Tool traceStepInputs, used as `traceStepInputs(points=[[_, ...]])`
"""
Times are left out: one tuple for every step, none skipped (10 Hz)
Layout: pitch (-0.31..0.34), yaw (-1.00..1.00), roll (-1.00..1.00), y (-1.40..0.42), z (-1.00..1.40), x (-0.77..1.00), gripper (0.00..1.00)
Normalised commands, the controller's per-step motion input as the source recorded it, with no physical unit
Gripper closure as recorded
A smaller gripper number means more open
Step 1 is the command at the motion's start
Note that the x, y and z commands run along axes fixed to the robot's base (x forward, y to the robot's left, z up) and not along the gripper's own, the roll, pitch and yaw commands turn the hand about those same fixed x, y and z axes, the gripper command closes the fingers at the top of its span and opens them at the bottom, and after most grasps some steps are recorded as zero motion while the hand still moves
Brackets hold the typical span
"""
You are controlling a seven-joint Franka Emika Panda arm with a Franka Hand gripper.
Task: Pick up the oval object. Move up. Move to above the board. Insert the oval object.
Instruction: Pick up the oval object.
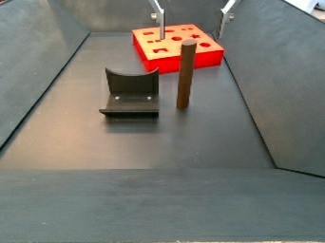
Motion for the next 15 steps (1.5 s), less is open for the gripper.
traceStepInputs(points=[[0.01,-0.17,-0.06,-0.05,-0.1,0.33,0.0],[-0.171,-0.85,-0.02,-0.3,-0.37,-0.02,0.0],[-0.121,-0.94,-0.01,-0.21,-0.31,0.0,0.0],[-0.133,-0.95,-0.01,-0.21,-0.32,0.0,0.0],[-0.139,-0.95,-0.01,-0.21,-0.33,0.0,0.0],[-0.133,-0.94,-0.01,-0.21,-0.33,0.0,0.0],[-0.127,-0.95,-0.01,-0.2,-0.33,0.0,0.0],[-0.109,-0.97,0.0,-0.18,-0.33,0.0,0.0],[-0.067,-1.0,0.0,-0.13,-0.35,0.0,0.0],[-0.06,-1.0,0.0,-0.12,-0.35,0.0,0.0],[0.0,-0.25,0.0,-0.1,0.0,0.35,0.0],[0.0,-0.05,0.0,0.0,0.0,0.05,0.0],[0.0,0.0,0.0,0.0,-0.05,0.0,0.0],[0.0,-0.48,0.0,-0.05,-0.22,-0.04,0.0],[0.0,-0.48,0.0,0.0,-0.02,0.0,0.0]])
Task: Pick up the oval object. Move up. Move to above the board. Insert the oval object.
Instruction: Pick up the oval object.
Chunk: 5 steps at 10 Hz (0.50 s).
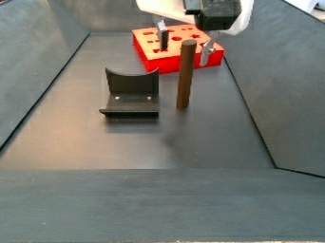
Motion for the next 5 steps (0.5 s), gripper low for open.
traceStepInputs(points=[[0.0,0.0,0.0,0.0,0.0,0.0,1.0],[0.0,0.0,0.0,0.0,0.0,0.0,1.0],[0.0,0.0,0.0,0.0,0.0,0.0,1.0],[0.0,0.0,0.0,0.0,0.0,0.0,1.0],[0.0,0.0,0.0,0.0,0.0,0.0,1.0]])
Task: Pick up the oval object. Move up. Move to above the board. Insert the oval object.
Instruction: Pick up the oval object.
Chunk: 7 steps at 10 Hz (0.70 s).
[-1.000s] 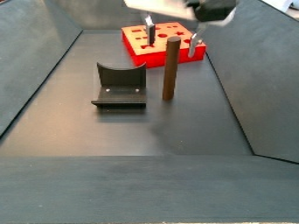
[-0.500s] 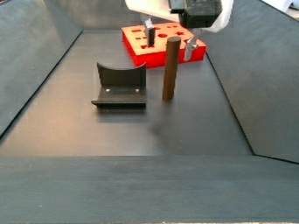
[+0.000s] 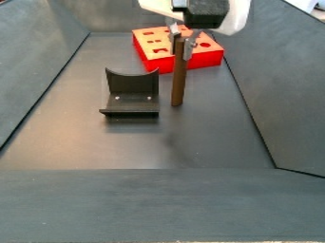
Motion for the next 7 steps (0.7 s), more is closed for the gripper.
traceStepInputs(points=[[0.0,0.0,0.0,0.0,0.0,0.0,1.0],[0.0,0.0,0.0,0.0,0.0,0.0,1.0],[0.0,0.0,0.0,0.0,0.0,0.0,1.0],[0.0,0.0,0.0,0.0,0.0,0.0,1.0],[0.0,0.0,0.0,0.0,0.0,0.0,1.0],[0.0,0.0,0.0,0.0,0.0,0.0,1.0],[0.0,0.0,0.0,0.0,0.0,0.0,1.0]])
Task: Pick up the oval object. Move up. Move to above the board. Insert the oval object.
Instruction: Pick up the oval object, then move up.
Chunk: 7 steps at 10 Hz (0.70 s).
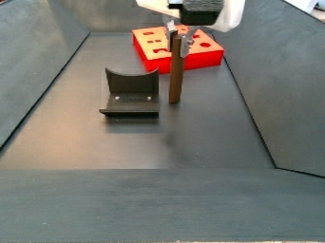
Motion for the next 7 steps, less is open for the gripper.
traceStepInputs(points=[[0.0,0.0,0.0,0.0,0.0,0.0,1.0],[0.0,0.0,0.0,0.0,0.83,0.0,1.0],[-0.024,0.03,0.01,0.08,0.88,0.03,1.0],[0.018,0.02,0.0,0.07,0.74,-0.01,1.0],[0.025,0.01,-0.01,0.05,0.64,-0.01,1.0],[0.048,0.01,-0.03,0.02,0.36,0.0,1.0],[0.059,0.01,-0.03,0.02,0.24,0.01,1.0]])
